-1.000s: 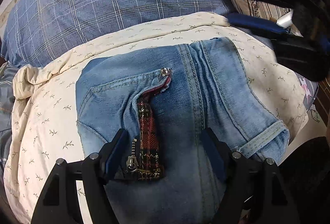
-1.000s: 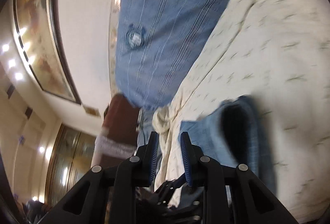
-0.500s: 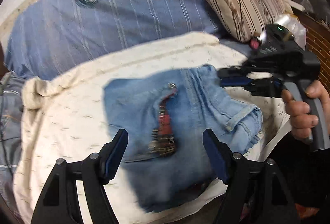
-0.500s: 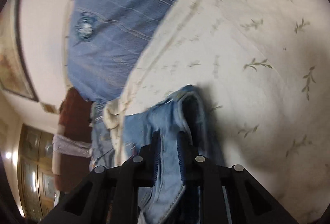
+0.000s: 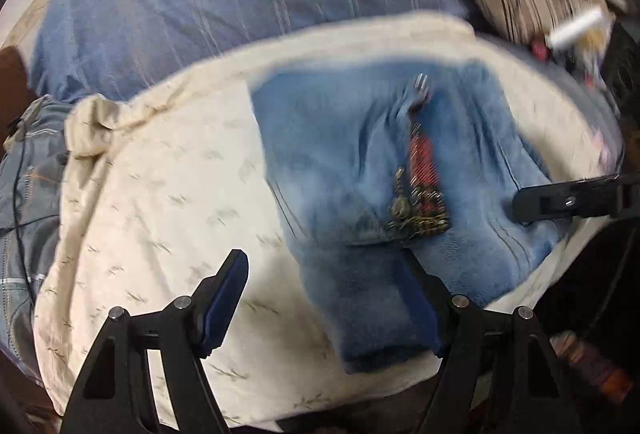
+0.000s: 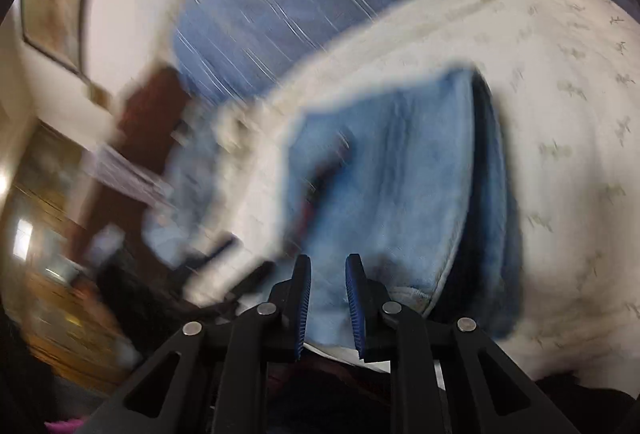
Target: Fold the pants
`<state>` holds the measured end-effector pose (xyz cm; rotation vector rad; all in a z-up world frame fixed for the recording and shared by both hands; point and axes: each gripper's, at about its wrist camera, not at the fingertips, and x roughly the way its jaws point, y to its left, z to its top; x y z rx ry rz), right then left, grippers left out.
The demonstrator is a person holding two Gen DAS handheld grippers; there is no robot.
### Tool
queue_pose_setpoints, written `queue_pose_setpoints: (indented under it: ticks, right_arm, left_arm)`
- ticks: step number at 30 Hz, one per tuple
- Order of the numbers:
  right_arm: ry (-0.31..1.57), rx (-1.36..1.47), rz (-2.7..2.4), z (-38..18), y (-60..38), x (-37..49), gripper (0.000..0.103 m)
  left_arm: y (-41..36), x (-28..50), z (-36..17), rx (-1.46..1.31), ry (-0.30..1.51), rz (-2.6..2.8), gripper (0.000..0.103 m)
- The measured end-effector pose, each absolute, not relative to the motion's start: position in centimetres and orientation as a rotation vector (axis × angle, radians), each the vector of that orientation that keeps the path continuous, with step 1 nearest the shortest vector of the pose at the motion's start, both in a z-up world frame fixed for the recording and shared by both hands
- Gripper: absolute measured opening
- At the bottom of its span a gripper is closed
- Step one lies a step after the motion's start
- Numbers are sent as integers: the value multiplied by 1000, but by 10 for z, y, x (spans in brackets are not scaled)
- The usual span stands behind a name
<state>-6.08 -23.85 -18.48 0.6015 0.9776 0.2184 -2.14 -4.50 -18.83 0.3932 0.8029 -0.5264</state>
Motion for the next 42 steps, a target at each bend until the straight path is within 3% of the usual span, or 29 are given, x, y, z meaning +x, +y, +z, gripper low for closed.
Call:
queue_pose_setpoints:
  ticks: [2,6,12,15,25,29,33,42]
  right_arm:
    - [971,611,203,-205,-239,-65,21]
    - [907,587,232,-212,-243,-71,16]
    - [870,680,254,-203,-256,-86,20]
    - [823,674,231,-177,-265,-102,20]
    - [606,268,-76,-51,-268,-185,19]
    - [503,184,-155,-11,-266,-228,19]
    - [412,151,-194,15,-257,-256,20]
    - [234,95,-199,47,-231,-279,22]
  left_arm:
    - [-41,-22,-193,349,799,-531,76]
    - [-30,-8,-198,268,858,-532,87]
    - [-32,-11,-181,288,829,-527,84]
    - [-35,-22,-156,289,801,-559,85]
    - [-88,-48,-46,314,562,-548,87]
    - [-106,-81,2,295,436,-575,95]
    - [-107,-120,35,298,322,-612,101]
    - [-84,-174,68,343,154,-600,103]
